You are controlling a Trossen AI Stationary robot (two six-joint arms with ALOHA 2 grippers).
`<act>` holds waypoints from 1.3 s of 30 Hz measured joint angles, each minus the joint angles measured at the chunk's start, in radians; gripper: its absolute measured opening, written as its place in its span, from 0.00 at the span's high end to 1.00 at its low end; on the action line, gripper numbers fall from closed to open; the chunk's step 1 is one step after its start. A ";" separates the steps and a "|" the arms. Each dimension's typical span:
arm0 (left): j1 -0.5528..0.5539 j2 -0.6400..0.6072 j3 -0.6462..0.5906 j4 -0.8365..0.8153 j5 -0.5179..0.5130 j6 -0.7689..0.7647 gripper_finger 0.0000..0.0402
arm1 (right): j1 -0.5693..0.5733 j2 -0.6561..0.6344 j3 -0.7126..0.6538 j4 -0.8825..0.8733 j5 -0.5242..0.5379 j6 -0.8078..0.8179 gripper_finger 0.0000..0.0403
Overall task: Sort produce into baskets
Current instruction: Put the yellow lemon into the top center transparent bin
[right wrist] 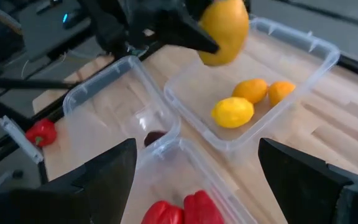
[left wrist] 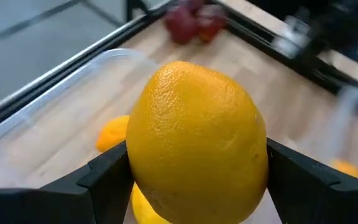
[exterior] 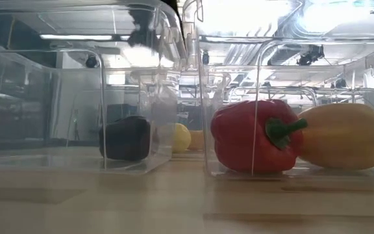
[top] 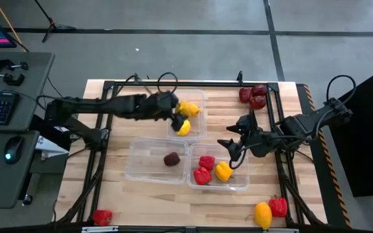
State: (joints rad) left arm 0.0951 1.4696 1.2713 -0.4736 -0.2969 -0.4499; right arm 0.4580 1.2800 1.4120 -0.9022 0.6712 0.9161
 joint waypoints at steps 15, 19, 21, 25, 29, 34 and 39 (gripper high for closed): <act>0.077 0.038 0.000 0.058 0.140 0.094 0.26 | 0.022 0.000 0.000 0.001 0.118 0.027 0.19; 0.077 0.038 0.000 0.063 0.143 0.105 0.18 | 0.022 0.000 0.000 0.001 0.123 0.028 0.19; 0.077 0.038 0.000 0.072 0.141 0.105 0.12 | 0.022 0.000 0.000 0.001 0.123 0.034 0.19; 0.077 0.037 0.000 0.089 0.140 0.101 0.04 | 0.021 0.000 0.000 0.001 0.150 0.052 0.19; 0.078 0.002 0.000 0.092 0.146 0.064 0.02 | 0.020 -0.005 0.000 0.001 0.224 0.054 0.19; 0.066 -0.129 0.000 0.051 0.248 0.084 0.02 | -0.002 -0.047 0.000 -0.014 0.264 0.108 0.19; -0.002 -0.286 0.000 -0.035 0.203 0.077 0.02 | -0.020 -0.078 0.000 -0.078 0.114 0.119 0.19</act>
State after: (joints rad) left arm 0.0930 1.1835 1.2716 -0.5085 -0.0942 -0.3731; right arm 0.4379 1.2019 1.4120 -0.9805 0.7850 1.0349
